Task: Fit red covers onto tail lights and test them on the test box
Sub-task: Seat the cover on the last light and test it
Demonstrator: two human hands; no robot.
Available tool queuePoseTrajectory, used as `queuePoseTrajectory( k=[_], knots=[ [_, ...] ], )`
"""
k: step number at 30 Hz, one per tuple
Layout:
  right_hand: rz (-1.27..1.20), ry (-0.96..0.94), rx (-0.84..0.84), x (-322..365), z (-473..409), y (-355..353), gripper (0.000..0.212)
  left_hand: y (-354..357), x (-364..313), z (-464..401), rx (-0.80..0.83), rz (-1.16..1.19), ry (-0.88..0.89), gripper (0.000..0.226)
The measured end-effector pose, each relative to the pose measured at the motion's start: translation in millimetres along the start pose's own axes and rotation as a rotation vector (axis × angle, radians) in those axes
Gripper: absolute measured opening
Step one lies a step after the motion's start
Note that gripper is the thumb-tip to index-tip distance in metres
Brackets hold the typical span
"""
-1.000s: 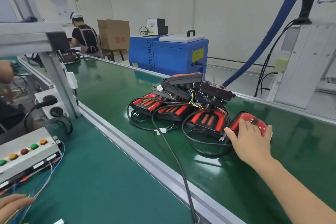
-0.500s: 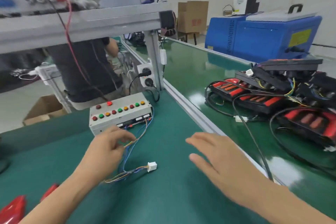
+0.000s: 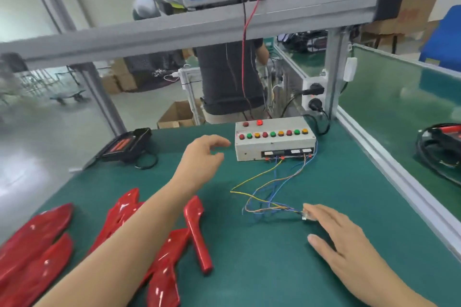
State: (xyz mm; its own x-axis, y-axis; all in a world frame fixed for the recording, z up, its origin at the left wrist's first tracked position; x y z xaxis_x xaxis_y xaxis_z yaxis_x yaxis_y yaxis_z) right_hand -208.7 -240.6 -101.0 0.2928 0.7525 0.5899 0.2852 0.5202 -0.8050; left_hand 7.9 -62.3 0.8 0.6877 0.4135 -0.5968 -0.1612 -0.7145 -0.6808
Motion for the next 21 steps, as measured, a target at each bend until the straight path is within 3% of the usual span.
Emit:
queuePoseTrajectory(
  k=[5, 8, 10, 12, 15, 21],
  knots=[
    [0.002, 0.008, -0.064, 3, -3, 3, 0.056, -39, 75, -38, 0.029, -0.569, -0.306, 0.053],
    [0.122, -0.082, -0.205, 5, -4, 3, 0.036, -62, 125, -40, 0.049, -0.714, -0.494, 0.061],
    [0.187, -0.052, -0.255, 11, -3, 0, 0.06, -74, 153, -36, 0.059, -0.809, -0.56, 0.062],
    [0.217, -0.055, -0.289, 10, -1, 5, 0.073, -82, 176, -34, 0.076, -0.851, -0.589, 0.064],
    [0.217, -0.083, -0.304, 8, -1, 7, 0.059, -85, 199, -33, 0.099, -0.882, -0.572, 0.056],
    [0.204, -0.091, -0.303, 14, -4, 2, 0.052, -92, 222, -33, 0.12, -1.041, -0.502, 0.045]
  ],
)
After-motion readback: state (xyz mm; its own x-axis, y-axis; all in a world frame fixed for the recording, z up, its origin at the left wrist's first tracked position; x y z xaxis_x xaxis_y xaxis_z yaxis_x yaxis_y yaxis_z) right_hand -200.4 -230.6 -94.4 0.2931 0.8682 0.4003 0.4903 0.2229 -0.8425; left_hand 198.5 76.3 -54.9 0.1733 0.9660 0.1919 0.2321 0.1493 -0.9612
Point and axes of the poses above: each hand's wrist, its own z-axis away from the middle knuckle, its own y-axis out of the palm, x = y × z, the point moved 1 cm from there along -z, towards the middle knuckle, and after that the axes turned 14 degrees about y, right-handed, at the moved point
